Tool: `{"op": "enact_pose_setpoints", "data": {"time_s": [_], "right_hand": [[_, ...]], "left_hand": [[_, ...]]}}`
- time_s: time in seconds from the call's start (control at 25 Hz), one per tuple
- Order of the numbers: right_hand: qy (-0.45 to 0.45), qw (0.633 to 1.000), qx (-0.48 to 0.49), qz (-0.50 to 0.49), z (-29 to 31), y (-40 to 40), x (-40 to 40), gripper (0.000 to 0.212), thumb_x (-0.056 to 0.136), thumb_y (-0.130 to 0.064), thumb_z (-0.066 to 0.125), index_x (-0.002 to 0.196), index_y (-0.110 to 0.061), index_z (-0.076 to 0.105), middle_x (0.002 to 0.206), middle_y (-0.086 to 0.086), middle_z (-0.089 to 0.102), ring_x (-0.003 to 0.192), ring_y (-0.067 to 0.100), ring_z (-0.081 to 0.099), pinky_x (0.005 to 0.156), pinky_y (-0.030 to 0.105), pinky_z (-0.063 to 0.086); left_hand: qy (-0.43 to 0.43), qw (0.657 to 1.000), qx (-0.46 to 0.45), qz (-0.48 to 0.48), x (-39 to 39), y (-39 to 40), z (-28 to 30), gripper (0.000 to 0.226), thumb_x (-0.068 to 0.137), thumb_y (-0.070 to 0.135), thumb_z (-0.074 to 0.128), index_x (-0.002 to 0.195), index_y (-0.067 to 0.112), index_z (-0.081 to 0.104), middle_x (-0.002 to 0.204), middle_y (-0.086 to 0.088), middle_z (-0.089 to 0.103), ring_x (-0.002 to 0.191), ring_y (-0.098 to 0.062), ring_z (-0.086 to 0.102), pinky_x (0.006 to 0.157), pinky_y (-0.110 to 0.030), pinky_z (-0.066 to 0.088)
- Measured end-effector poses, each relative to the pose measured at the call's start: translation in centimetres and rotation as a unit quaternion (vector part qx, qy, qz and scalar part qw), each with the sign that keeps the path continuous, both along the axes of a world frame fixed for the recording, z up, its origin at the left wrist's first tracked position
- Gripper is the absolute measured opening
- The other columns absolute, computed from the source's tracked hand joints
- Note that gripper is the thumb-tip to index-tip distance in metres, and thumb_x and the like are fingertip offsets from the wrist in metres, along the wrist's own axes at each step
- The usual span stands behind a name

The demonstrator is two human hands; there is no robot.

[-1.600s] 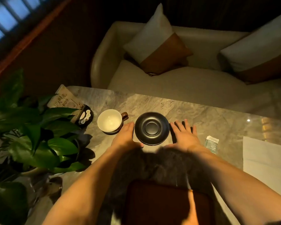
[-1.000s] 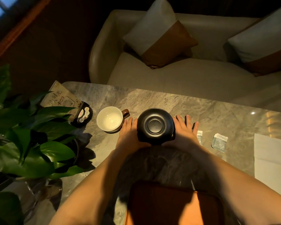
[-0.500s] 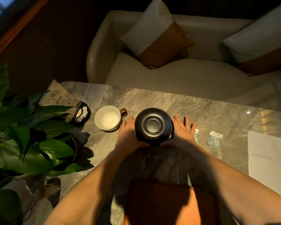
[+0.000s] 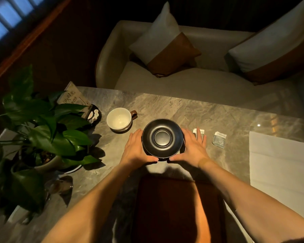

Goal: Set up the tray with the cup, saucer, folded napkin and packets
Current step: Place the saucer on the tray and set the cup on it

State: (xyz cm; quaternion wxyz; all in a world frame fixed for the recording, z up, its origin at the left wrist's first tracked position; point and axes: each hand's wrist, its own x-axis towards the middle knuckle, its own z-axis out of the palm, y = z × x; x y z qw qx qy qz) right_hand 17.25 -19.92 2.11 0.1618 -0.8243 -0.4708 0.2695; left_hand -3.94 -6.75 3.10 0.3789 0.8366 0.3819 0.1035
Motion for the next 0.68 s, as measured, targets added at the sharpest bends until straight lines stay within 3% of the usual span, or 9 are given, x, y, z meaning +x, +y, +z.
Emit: {"op": "enact_pose_setpoints", "data": {"time_s": [0.24, 0.52, 0.68], "right_hand": [[0.002, 1.000, 0.001, -0.012, 1.7, -4.1, -3.5, 0.131, 0.046, -0.072, 0.080, 0.151, -0.038, 0.009, 0.161, -0.006, 0.018, 0.149, 0.031, -0.016, 0.117, 0.060, -0.014], [0.013, 1.000, -0.004, -0.025, 1.3, -9.5, -8.1, 0.132, 0.047, -0.076, 0.077, 0.151, -0.040, 0.006, 0.162, -0.005, 0.017, 0.149, 0.032, -0.014, 0.115, 0.057, -0.015], [0.007, 0.999, -0.031, -0.030, 0.4, -12.9, -11.0, 0.133, 0.047, -0.080, 0.075, 0.152, -0.037, 0.004, 0.163, -0.004, 0.016, 0.150, 0.031, -0.012, 0.118, 0.058, -0.010]], "left_hand": [[-0.005, 1.000, 0.005, -0.019, -3.4, -3.9, 2.1, 0.112, 0.052, 0.064, 0.087, 0.144, 0.030, 0.032, 0.137, 0.005, 0.044, 0.131, -0.017, 0.038, 0.110, -0.055, 0.034], [0.024, 0.999, 0.001, -0.031, -7.6, -8.4, 1.4, 0.122, 0.050, 0.077, 0.079, 0.148, 0.027, 0.027, 0.146, 0.003, 0.040, 0.139, -0.020, 0.033, 0.113, -0.055, 0.030], [0.032, 0.999, -0.014, -0.038, -10.2, -11.2, 0.4, 0.125, 0.049, 0.074, 0.082, 0.150, 0.021, 0.029, 0.149, -0.003, 0.040, 0.141, -0.024, 0.033, 0.113, -0.054, 0.030]]}}
